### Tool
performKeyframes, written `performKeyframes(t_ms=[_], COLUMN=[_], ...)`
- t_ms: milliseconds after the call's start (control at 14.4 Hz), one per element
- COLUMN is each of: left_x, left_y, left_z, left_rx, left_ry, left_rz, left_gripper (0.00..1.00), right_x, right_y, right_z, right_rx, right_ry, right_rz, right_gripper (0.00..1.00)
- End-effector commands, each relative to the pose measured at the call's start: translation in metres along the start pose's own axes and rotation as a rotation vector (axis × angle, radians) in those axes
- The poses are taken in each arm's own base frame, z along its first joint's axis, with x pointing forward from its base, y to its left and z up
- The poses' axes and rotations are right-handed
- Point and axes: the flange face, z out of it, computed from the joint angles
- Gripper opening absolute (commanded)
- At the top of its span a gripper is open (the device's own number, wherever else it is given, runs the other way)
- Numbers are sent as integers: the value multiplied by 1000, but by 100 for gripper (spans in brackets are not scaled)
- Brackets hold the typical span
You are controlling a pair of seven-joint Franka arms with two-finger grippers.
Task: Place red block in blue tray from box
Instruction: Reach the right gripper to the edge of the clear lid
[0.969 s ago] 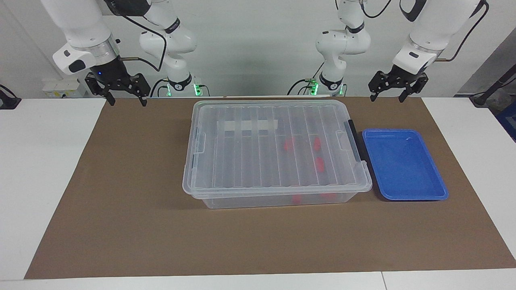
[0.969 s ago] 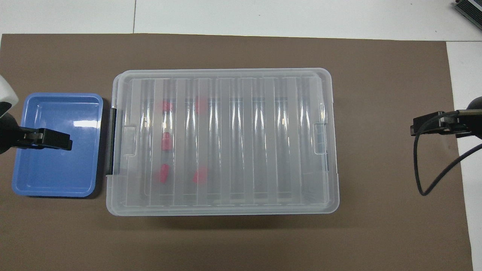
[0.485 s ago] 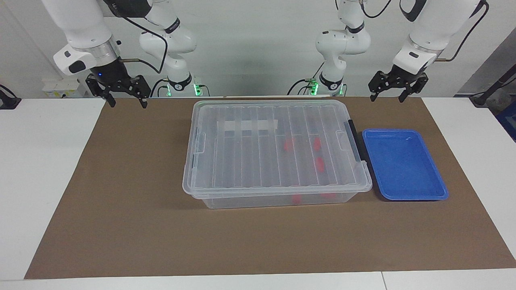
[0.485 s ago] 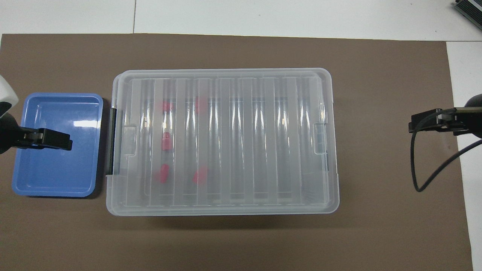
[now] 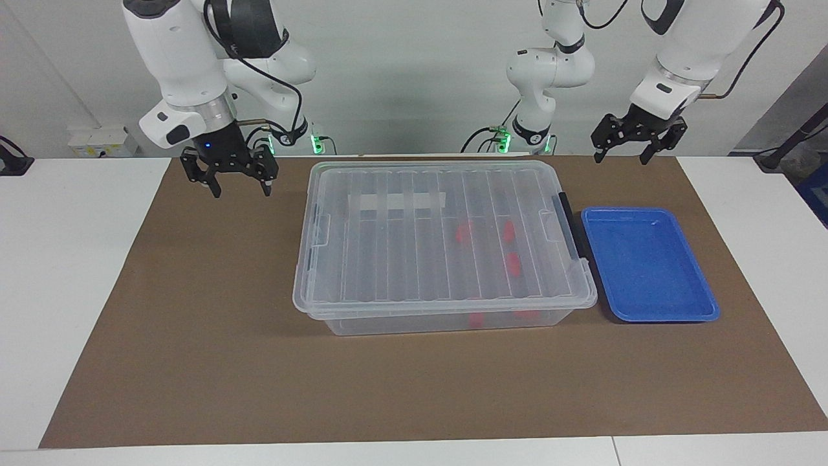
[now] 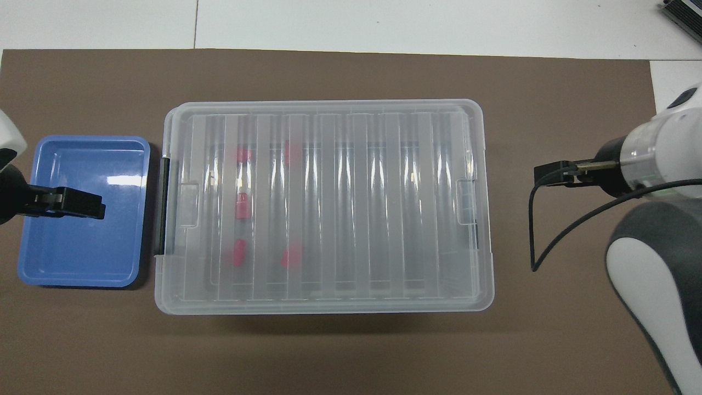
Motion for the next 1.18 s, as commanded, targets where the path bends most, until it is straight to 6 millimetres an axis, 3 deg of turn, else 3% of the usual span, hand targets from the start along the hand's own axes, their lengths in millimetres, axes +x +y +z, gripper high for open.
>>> performKeyframes(t_ms=[0,346,692,1108], left_x=[-4,-4,-4,-4], left_y=[-2,-2,-2,-2], left_z=[-3,-3,-3,-3], left_rx=[-9,-9,-9,-9], left_ry=[1,1,1,1], left_rz=[-13,-13,-13,-13], left_gripper=[100,100,100,100], right_x=[-4,-12,-16,-13], right_y=[-27,-61,-70,-70], right_z=[34,86,110,122], right_rx=[26,25,23,20], right_ry=[6,-24,-40,-48], right_rz=[-13,-72,-84,-82], right_gripper=[100,100,100,100])
